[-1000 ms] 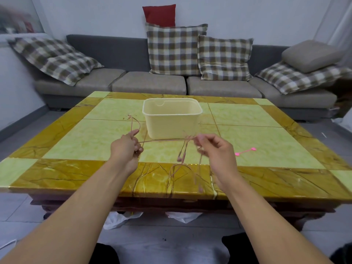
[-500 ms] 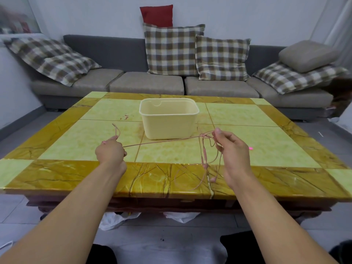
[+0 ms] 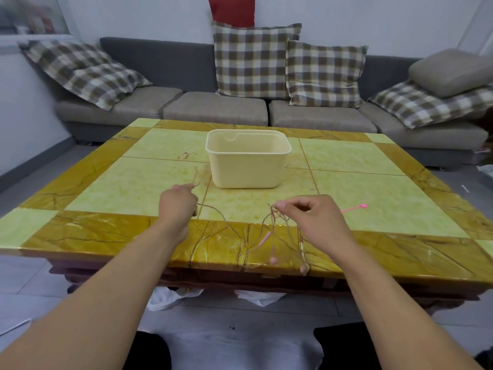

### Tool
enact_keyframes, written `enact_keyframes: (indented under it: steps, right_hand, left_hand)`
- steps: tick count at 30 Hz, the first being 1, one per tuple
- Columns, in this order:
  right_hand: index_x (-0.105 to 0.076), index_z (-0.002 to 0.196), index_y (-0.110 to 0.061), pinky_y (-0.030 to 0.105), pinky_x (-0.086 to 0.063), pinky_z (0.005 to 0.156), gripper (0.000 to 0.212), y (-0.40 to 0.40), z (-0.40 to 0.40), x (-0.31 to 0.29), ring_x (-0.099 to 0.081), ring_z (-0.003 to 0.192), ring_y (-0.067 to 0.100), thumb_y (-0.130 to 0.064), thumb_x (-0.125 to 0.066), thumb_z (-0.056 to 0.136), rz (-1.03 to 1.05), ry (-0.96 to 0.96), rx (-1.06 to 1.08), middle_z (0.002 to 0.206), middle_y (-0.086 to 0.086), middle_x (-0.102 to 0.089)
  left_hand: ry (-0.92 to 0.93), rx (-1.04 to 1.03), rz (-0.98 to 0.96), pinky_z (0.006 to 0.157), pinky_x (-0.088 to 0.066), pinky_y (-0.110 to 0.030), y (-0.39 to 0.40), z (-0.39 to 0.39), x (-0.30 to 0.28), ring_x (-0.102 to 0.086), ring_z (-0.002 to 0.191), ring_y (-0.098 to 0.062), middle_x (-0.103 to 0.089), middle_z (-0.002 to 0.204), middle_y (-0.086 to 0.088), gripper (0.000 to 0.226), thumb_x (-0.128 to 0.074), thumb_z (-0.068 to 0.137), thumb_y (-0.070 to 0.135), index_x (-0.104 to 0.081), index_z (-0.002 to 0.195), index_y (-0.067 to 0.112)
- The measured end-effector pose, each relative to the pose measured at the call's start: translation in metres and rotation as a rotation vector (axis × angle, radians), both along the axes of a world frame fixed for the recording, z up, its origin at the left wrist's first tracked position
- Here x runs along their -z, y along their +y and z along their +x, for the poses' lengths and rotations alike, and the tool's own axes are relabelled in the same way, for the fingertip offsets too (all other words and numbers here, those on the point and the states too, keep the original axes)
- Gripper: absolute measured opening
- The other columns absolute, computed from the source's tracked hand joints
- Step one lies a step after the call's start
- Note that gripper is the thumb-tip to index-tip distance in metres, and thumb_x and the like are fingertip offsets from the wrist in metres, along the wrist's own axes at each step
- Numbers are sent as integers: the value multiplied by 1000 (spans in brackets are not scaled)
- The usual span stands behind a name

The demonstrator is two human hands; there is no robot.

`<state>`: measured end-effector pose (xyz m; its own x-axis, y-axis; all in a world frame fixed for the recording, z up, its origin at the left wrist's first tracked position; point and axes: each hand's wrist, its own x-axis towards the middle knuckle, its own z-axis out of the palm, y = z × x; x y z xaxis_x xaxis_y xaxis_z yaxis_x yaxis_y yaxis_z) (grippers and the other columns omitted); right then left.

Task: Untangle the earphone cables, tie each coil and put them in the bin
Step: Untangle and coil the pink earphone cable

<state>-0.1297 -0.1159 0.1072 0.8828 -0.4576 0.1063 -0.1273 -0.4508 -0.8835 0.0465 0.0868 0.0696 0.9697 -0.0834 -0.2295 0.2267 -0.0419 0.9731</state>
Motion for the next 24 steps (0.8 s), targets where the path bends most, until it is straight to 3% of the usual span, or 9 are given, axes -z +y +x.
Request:
enact_keyframes:
  steps: [2, 4, 7, 9, 13, 16, 18, 20, 24]
  right_hand:
    - [-82, 87, -28, 23, -51, 76, 9, 3, 2, 1, -67, 79, -3, -34, -75, 90, -5, -145, 71, 83, -17, -76]
    - [-80, 87, -27, 27, -54, 72, 8, 5, 3, -1, -69, 76, 4, -30, -75, 91, 17, -198, 19, 80, -11, -77]
    - [-75, 92, -16, 31, -50, 51, 10, 16, 4, -4, -69, 62, 18, -19, -67, 97, 180, -205, -124, 72, 5, -76]
    - [-71, 97, -14, 25, -43, 44, 13, 19, 5, -4, -63, 49, 19, -22, -62, 101, 195, -192, -110, 59, 9, -69]
    - [-71, 98, -18, 20, -36, 40, 18, 16, 7, -2, -48, 36, 20, -29, -58, 103, 218, -180, -104, 54, 11, -65]
    - [-75, 93, -25, 21, -33, 43, 15, 19, 8, -1, -37, 38, 15, -33, -64, 99, 183, -180, -91, 57, 6, -67]
    - [-78, 87, -30, 26, -37, 52, 11, 18, 8, -1, -40, 45, 17, -36, -71, 93, 162, -201, -49, 50, 1, -59]
    - [-81, 83, -32, 33, -40, 58, 9, 16, 8, 0, -41, 49, 16, -35, -76, 90, 176, -223, -19, 50, -1, -53]
    - [-81, 85, -28, 28, -42, 45, 10, 16, 6, -1, -46, 44, 8, -32, -75, 91, 213, -189, -33, 58, -5, -59]
  left_hand:
    - [-81, 35, -17, 57, -34, -27, -8, -8, 0, -37, 54, -19, -52, 67, -4, 37, -32, 105, 4, -62, 125, 4]
    - [-127, 151, 38, 55, -32, -29, -15, -17, -3, -31, 50, -15, -38, 53, 6, 37, -34, 106, 13, -69, 116, 6]
    - [-146, 373, -16, 51, -30, -29, -20, -35, -18, -27, 44, -13, -29, 50, 4, 43, -39, 107, 32, -73, 106, 5]
    - [-141, 481, -69, 48, -28, -27, -20, -46, -28, -22, 44, -13, -28, 47, 3, 57, -34, 107, 47, -72, 103, 5]
    - [-187, 670, -75, 50, -28, -26, -19, -57, -33, -19, 48, -13, -20, 55, 0, 78, -48, 88, 76, -72, 105, 3]
    - [-217, 697, -13, 53, -31, -24, -19, -60, -30, -32, 45, -8, -25, 51, 3, 96, -66, 75, 71, -63, 106, -19]
    - [-242, 694, 44, 57, -26, -29, -19, -60, -29, -30, 47, -12, -27, 49, 3, 83, -81, 70, 60, -64, 98, -17]
    - [-217, 755, 76, 59, -18, -35, -18, -61, -29, -19, 57, -20, -31, 51, 4, 54, -84, 68, 49, -70, 82, -1]
    - [-203, 861, 132, 59, -16, -39, -20, -68, -28, -18, 62, -26, -49, 62, -3, 29, -82, 76, 38, -79, 81, 10]
